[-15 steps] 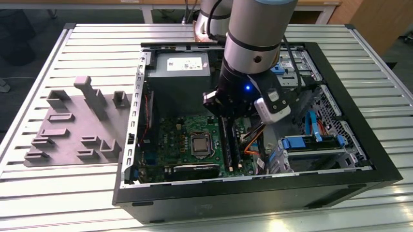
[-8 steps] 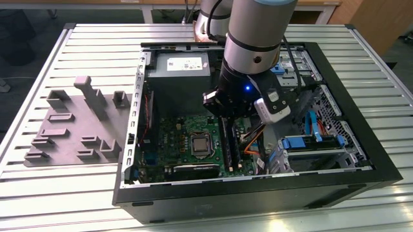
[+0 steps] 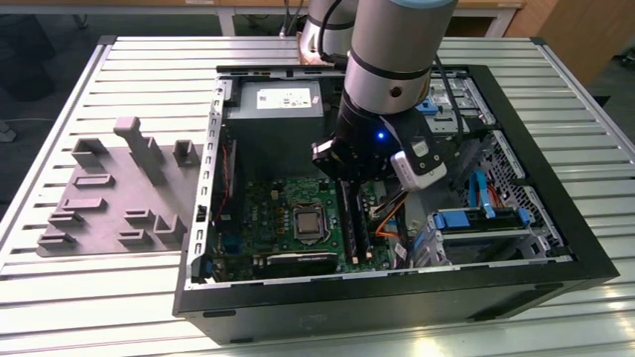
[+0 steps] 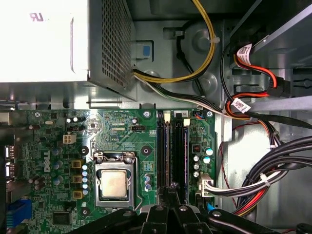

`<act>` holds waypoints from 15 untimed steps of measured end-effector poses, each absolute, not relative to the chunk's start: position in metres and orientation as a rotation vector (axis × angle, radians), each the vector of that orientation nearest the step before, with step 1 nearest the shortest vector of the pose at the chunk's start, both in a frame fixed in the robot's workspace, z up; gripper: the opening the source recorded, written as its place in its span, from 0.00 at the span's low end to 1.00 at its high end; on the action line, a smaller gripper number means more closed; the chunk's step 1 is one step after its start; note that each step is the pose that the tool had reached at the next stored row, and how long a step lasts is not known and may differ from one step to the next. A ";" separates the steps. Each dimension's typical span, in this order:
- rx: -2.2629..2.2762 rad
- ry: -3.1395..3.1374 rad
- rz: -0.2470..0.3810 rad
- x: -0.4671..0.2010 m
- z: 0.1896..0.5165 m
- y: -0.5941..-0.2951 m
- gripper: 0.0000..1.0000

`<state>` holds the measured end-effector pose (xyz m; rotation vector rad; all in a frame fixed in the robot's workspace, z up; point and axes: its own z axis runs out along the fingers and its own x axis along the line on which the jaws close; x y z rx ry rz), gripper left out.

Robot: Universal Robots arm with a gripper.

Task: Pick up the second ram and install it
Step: 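Insert the second ram into the second slot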

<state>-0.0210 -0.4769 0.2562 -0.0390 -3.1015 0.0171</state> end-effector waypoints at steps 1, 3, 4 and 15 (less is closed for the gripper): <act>-0.039 -3.102 0.017 -0.021 0.256 -0.477 0.11; -0.039 -3.102 0.017 -0.021 0.256 -0.477 0.16; -0.039 -3.102 0.017 -0.021 0.256 -0.477 0.16; -0.039 -3.102 0.017 -0.021 0.256 -0.477 0.11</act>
